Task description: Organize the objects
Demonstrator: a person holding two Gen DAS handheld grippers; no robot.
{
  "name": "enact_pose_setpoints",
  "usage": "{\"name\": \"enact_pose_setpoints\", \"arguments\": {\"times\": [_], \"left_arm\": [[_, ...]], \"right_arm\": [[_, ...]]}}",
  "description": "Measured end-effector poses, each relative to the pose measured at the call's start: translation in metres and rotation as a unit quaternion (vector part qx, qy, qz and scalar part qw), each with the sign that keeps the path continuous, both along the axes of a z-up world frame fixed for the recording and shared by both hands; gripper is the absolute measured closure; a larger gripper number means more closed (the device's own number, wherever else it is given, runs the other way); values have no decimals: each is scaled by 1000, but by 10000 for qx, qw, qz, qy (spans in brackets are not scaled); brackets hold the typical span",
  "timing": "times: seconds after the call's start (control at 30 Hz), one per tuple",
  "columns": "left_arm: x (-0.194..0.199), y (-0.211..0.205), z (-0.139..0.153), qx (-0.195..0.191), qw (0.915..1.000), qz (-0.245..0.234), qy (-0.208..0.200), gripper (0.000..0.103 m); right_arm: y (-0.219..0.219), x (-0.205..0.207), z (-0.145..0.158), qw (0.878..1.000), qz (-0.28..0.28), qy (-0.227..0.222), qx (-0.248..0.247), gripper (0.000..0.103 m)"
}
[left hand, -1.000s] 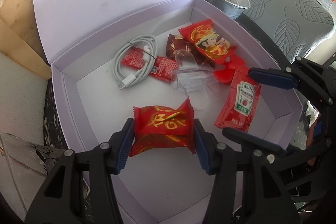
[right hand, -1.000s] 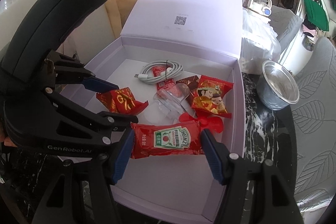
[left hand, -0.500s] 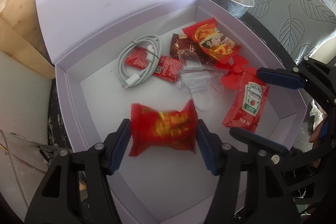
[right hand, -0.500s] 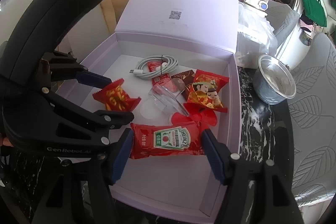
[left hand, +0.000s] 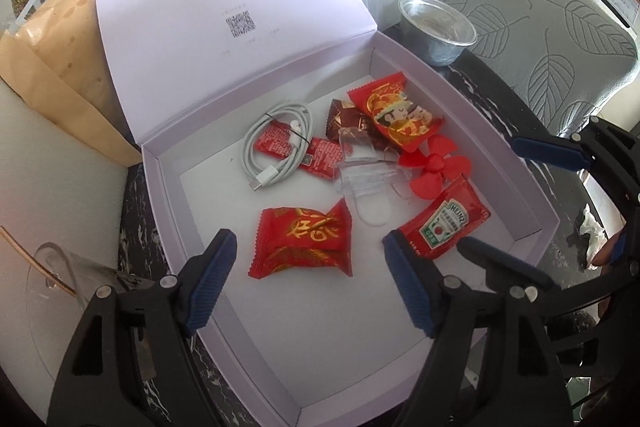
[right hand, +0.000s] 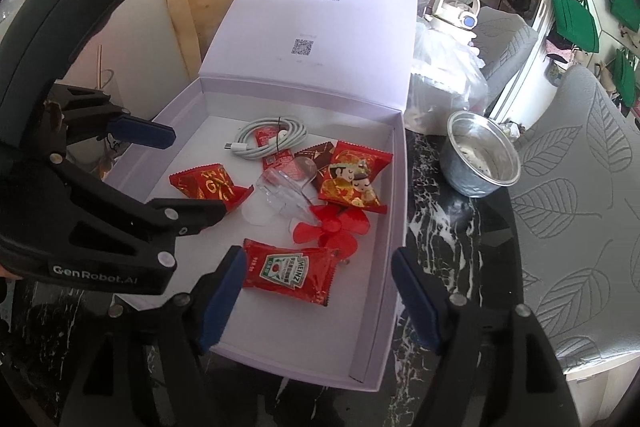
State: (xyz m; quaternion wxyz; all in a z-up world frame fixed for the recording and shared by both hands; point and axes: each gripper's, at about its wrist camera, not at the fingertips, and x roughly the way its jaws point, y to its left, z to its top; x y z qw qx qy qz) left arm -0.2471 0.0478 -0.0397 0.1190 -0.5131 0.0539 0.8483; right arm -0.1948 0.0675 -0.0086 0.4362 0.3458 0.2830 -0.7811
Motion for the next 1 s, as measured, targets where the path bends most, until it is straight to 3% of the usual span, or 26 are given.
{"name": "enact_pose_setpoints", "arguments": {"times": [1.0], "left_arm": [[98,-32,102,239,9923,444,1128,23]], "right_arm": [[61,75,101,9910,-514,971,-771,25]]}}
